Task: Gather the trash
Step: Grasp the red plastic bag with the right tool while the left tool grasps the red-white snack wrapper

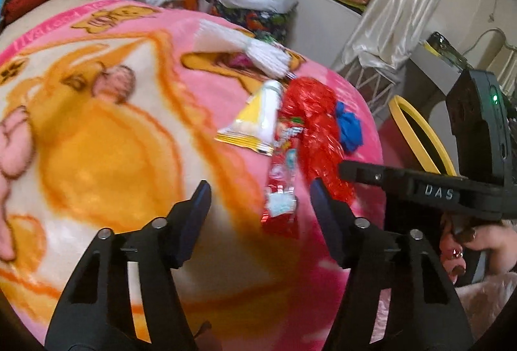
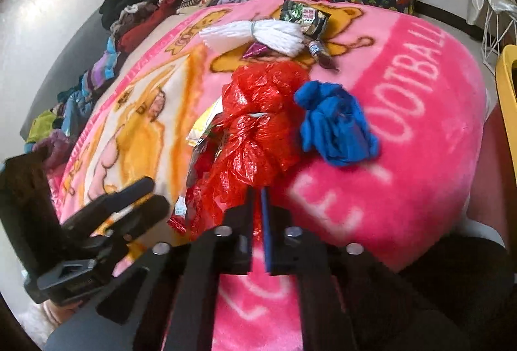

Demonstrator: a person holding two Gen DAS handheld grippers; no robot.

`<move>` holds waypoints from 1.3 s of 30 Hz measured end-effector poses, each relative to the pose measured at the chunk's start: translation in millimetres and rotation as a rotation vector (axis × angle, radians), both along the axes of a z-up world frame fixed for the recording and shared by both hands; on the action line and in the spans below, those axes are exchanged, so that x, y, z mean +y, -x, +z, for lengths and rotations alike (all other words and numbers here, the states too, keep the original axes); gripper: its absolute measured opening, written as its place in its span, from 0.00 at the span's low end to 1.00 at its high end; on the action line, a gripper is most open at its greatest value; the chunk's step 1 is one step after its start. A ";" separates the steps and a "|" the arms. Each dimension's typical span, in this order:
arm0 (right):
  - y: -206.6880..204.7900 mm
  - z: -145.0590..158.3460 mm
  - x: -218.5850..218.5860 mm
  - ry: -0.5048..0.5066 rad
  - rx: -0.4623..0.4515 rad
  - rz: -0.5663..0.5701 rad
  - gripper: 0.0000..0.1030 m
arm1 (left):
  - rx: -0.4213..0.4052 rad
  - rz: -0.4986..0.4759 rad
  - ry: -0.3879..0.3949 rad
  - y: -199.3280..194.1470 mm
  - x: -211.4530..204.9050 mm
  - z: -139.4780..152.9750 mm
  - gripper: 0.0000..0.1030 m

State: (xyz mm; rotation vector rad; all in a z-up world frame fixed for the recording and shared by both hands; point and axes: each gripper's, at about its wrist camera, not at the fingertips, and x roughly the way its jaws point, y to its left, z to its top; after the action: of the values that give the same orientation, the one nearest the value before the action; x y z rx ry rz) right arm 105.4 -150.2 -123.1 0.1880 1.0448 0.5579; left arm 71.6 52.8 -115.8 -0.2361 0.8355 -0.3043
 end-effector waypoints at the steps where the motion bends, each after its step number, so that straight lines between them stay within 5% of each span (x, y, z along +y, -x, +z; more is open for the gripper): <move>1: 0.6 1.8 -2.8 -0.007 -0.002 -0.001 0.01 | 0.005 -0.009 0.001 -1.4 -4.1 -1.5 0.50; 3: 1.8 5.8 -6.1 -0.014 -0.018 -0.003 0.01 | 0.017 -0.006 -0.029 -4.3 -11.1 -4.8 0.49; 8: 7.3 18.0 -7.8 -0.006 -0.064 0.019 0.01 | 0.082 0.004 -0.071 -12.7 -19.8 -18.0 0.20; 11: 9.8 25.8 -8.2 0.003 -0.092 0.031 0.01 | 0.078 0.014 -0.064 -12.7 -19.4 -16.3 0.12; 24: 26.8 78.9 -10.8 -0.067 -0.220 0.088 0.01 | -0.108 0.036 -0.061 2.2 -20.8 53.2 0.11; 39: 34.1 120.8 -67.4 -0.132 -0.344 -0.028 0.01 | -0.219 -0.016 -0.041 0.1 -59.8 96.6 0.11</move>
State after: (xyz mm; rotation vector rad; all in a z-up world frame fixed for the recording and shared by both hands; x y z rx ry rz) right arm 71.3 -217.7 -2.2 0.2135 0.6712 0.6097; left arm 71.5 -7.0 -19.2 -0.1549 0.6272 -0.3221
